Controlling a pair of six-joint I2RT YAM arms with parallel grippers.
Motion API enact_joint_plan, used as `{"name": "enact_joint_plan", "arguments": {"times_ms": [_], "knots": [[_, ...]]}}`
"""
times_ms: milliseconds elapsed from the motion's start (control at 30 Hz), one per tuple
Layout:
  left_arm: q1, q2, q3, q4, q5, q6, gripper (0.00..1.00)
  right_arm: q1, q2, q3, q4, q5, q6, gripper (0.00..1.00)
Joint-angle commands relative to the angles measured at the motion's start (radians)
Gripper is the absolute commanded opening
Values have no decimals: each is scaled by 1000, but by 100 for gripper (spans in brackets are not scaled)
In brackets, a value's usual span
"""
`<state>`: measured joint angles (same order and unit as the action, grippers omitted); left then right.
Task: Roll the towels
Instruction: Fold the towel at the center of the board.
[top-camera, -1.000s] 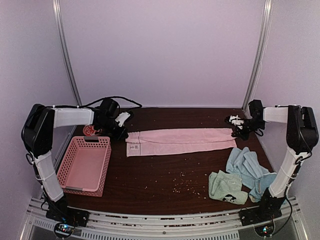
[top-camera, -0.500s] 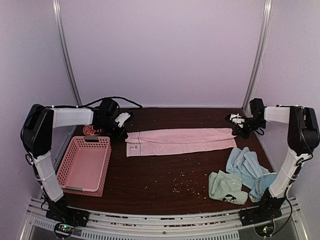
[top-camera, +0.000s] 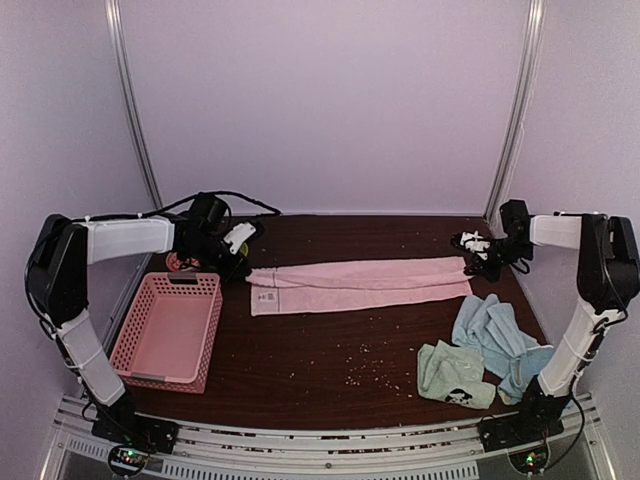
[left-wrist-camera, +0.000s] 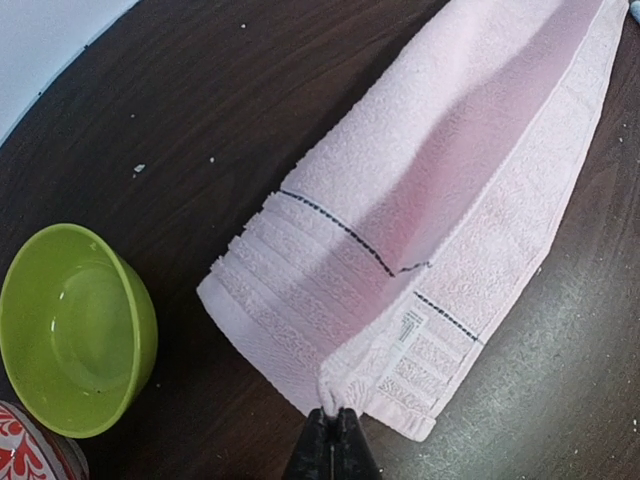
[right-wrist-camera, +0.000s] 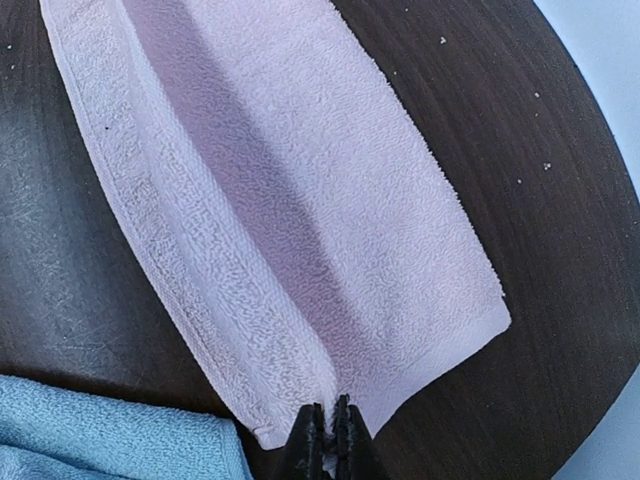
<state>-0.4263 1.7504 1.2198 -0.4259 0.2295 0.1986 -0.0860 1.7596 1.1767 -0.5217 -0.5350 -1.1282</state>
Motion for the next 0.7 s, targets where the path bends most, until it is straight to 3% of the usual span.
{"name": "enact_joint_plan", "arguments": {"times_ms": [0,667], "knots": [[-2,-6,-14,-42,24,20,0,-11,-6,-27,-12,16,-19,0],[-51,91,-55,-85,-7,64,0,-11,60,-44,7,54,-25,0]]}}
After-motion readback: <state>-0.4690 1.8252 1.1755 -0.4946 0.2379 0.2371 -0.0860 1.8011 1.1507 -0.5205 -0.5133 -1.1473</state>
